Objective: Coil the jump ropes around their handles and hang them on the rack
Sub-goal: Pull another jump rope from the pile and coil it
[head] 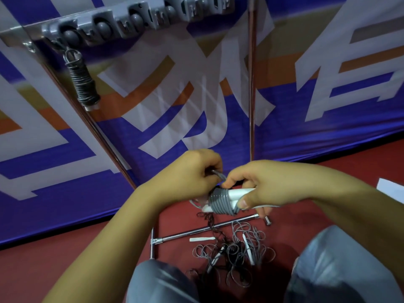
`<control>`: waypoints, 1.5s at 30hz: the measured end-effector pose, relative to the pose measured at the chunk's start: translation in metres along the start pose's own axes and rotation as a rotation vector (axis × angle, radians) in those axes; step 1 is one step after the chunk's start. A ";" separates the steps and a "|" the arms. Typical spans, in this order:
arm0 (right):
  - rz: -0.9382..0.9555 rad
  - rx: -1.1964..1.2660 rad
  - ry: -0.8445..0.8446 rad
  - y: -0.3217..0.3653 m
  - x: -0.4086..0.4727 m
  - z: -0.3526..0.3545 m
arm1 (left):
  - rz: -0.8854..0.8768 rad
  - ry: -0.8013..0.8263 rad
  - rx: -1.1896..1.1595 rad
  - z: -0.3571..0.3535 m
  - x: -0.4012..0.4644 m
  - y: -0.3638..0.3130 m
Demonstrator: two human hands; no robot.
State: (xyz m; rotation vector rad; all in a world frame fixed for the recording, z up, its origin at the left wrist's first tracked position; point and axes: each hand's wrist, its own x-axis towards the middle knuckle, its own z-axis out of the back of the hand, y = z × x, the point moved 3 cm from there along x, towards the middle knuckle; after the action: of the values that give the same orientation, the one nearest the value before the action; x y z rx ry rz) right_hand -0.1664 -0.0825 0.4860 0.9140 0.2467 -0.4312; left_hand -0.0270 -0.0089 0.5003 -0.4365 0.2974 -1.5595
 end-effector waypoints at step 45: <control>0.193 0.707 -0.396 -0.015 -0.004 -0.002 | 0.253 -0.506 -0.373 -0.024 -0.033 -0.023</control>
State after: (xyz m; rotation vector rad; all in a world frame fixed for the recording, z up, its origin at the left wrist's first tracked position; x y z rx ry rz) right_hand -0.1766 -0.0881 0.4757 1.4983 -0.3829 -0.5184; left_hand -0.0586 0.0229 0.4862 -1.0232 0.2367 -1.0993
